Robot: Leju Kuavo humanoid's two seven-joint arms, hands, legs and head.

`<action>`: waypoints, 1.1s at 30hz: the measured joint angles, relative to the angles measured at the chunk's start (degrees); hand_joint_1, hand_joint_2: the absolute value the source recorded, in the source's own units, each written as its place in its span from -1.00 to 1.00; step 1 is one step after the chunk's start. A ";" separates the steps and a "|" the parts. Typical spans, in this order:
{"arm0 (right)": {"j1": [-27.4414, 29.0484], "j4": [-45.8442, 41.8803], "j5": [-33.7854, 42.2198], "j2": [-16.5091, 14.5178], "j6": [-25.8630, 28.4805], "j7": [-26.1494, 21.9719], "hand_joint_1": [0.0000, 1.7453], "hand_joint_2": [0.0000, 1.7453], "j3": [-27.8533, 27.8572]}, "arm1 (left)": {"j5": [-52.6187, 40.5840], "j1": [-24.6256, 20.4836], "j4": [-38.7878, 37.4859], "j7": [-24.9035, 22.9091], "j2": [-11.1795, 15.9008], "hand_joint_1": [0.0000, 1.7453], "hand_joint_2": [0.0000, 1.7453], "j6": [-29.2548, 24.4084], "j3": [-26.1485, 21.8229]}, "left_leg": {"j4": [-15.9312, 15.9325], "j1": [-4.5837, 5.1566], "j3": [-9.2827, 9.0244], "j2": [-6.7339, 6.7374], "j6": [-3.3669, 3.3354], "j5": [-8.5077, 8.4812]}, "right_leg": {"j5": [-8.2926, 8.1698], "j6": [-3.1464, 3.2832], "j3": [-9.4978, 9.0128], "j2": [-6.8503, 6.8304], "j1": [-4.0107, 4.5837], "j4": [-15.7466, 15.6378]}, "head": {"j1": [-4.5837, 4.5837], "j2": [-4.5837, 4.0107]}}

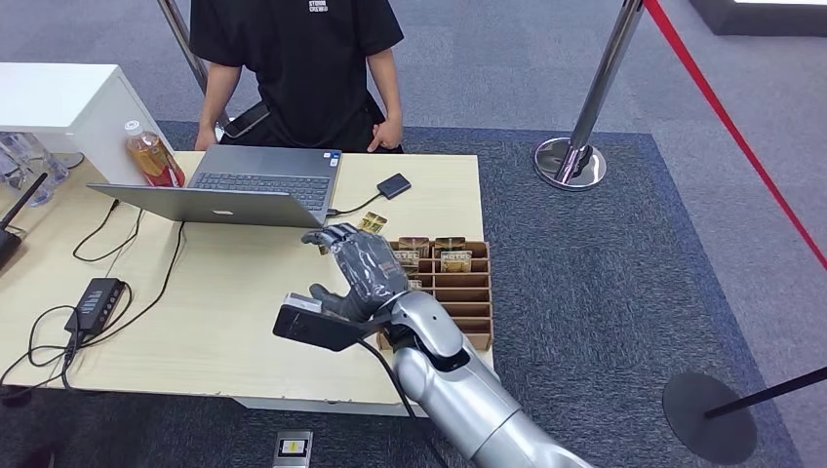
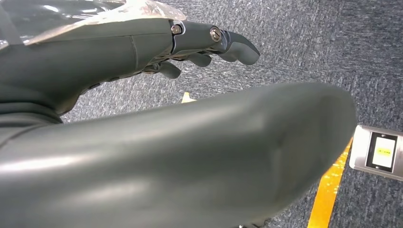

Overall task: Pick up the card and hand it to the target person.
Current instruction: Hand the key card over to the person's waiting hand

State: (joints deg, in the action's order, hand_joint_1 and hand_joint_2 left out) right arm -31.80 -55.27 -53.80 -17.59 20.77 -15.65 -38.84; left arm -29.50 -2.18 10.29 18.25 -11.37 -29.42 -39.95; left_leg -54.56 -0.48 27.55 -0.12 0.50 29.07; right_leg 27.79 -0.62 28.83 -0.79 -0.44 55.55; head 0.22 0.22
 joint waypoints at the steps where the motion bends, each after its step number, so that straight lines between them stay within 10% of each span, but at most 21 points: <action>1: -0.06 0.65 0.21 -0.10 0.08 -0.08 -1.00 1.00 -0.27 | -0.01 -0.01 0.00 0.03 -0.02 -1.00 -1.00 0.00 0.00 | 0.00 0.00 0.00 0.00 0.00 0.00 | 0.00 0.00 0.00 0.00 0.00 0.00 | 0.00 0.00; 16: -0.71 8.46 2.13 -0.80 3.94 -0.10 -1.00 1.00 -1.61 | -0.52 -0.08 0.00 0.03 -0.08 -1.00 -1.00 -0.19 0.00 | 0.00 0.00 -0.01 0.00 0.00 0.00 | 0.00 0.00 0.00 0.00 0.00 0.00 | -0.01 -0.01; 20: -0.74 9.34 1.50 -0.74 6.20 0.65 -1.00 -1.00 -1.59 | -0.61 -0.08 0.00 -0.12 -0.07 -1.00 -1.00 -0.29 0.00 | 0.00 0.00 -0.01 0.00 0.00 -0.01 | 0.00 0.00 0.01 0.00 0.00 0.00 | 0.00 0.00; 33: 4.38 0.72 -3.90 2.86 19.00 -0.57 -1.00 -1.00 7.33 | -0.03 0.00 0.02 -0.37 -0.08 -1.00 -1.00 -0.63 -0.33 | -0.02 0.01 0.03 -0.02 0.00 0.00 | -0.01 0.01 0.07 0.00 0.00 -0.03 | -0.01 -0.01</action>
State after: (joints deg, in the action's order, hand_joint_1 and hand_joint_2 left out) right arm -27.42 -54.55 -57.70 -14.73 39.78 -16.22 -31.52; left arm -29.53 -2.17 10.32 17.87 -11.45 -30.05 -40.28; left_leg -54.58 -0.47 27.58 -0.14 0.50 29.07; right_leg 27.78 -0.61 28.89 -0.79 -0.44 55.52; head 0.22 0.21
